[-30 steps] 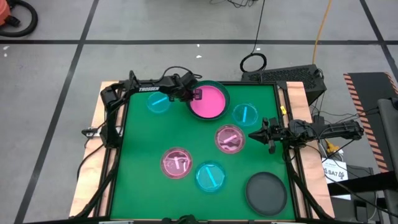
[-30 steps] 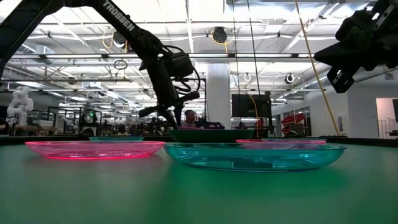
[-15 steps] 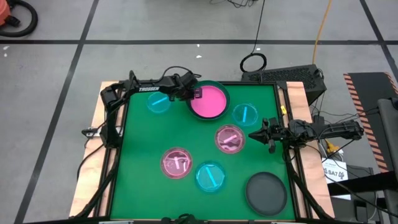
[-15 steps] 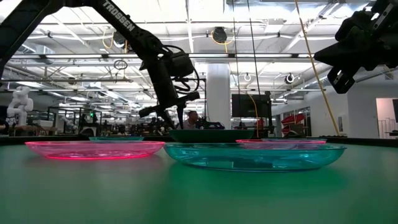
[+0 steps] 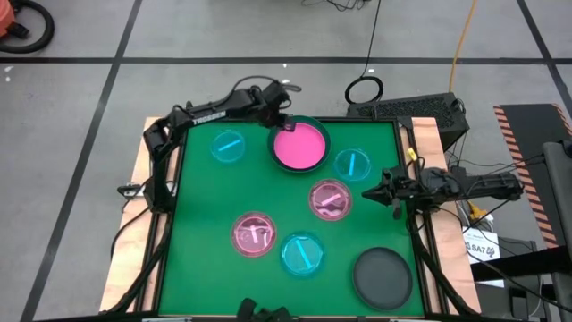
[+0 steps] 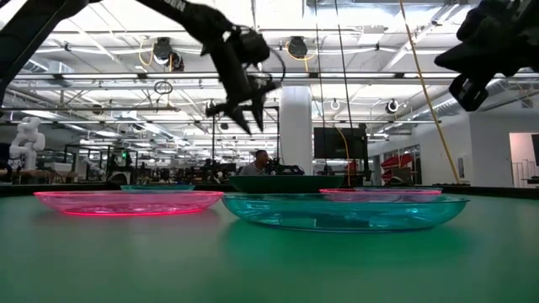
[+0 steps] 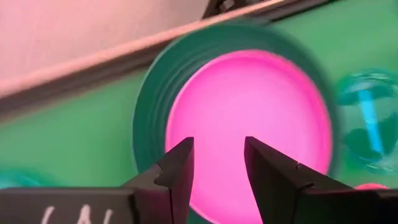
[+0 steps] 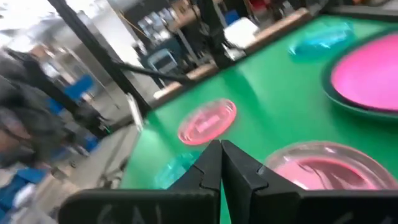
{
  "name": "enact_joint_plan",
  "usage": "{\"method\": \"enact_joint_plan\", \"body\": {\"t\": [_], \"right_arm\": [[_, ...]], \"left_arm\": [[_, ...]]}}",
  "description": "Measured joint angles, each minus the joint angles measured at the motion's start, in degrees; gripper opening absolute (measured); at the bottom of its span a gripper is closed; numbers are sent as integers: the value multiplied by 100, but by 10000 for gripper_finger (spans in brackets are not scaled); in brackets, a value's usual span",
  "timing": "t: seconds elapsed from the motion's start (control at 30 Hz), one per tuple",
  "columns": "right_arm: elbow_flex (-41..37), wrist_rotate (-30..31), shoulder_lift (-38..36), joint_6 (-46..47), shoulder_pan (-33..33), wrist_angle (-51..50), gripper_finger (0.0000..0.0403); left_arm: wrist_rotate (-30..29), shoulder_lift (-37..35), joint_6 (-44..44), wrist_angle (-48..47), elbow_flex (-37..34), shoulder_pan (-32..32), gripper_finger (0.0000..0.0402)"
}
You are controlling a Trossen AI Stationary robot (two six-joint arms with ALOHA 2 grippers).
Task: Stack plastic plates
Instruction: Stack the black plate on top of the pink plate
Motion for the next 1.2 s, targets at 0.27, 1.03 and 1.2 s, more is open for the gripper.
{"method": "enact_joint_plan", "body": {"t": [0.27,1.03,1.2], "right_arm": [[1320,-279,775,517,9,-1620,1],[4142,-1742,4229,2900,687,-3727,0],[4142,-1318,4412,3070,1403,-3836,0]], "left_arm": [[510,-7,1375,-1160,1418,-284,147],[851,5,2038,-1411,1824,-3573,147],[517,-72,1852,-1722,1754,-3815,147]]}}
